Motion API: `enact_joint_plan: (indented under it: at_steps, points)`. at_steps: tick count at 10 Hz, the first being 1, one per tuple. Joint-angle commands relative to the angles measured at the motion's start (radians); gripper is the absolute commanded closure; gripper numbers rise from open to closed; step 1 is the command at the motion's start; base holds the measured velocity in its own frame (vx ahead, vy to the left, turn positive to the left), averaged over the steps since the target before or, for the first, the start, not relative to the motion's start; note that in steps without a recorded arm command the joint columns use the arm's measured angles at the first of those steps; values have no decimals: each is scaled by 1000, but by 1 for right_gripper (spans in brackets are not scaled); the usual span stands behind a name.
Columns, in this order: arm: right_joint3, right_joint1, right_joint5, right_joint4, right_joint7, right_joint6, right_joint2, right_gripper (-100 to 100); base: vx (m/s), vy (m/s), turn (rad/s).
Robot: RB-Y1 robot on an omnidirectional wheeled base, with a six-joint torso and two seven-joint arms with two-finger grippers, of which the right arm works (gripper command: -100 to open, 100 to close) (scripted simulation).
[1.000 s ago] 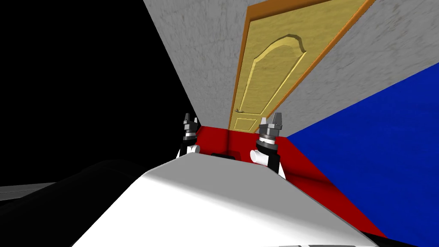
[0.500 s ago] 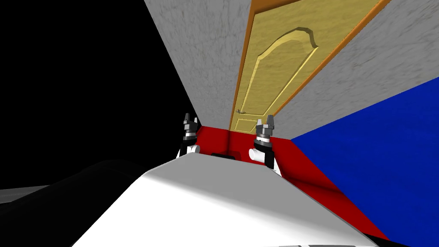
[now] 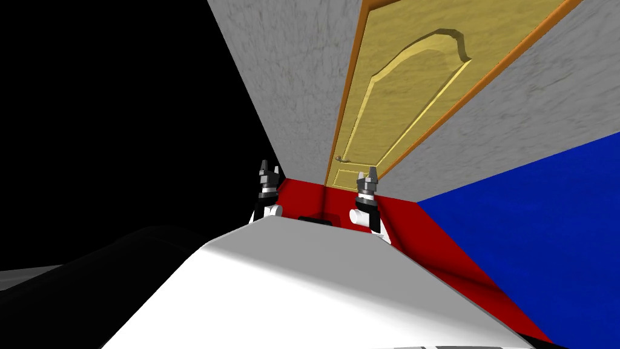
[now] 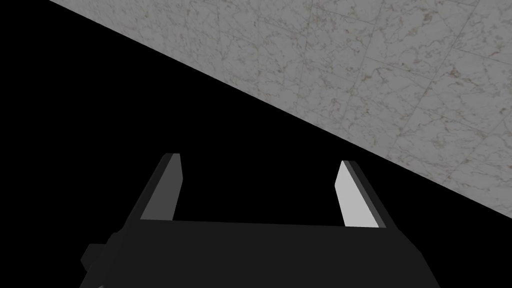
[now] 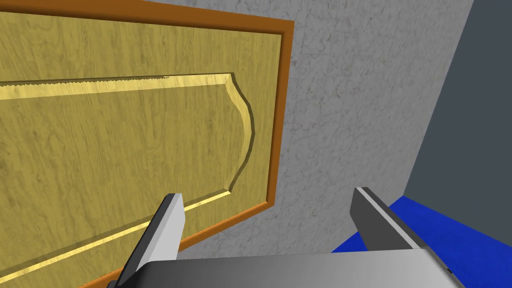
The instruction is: Pull the door open
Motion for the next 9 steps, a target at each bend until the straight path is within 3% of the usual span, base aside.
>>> enact_joint_plan:
  at_steps: [1,2,5,9]
  points:
    - [-2,-21,-17,50,-1,-9,-12,-100,106,-17,80]
    - [-2,-21,-17,56,-1,-9,-12,-100,61,-6,19]
    - [-5,-63,-49,158,-1,-24,-33,-100,70,-2,65]
    - [-7,-92,-72,241,-1,-35,-47,-100,67,-10,46]
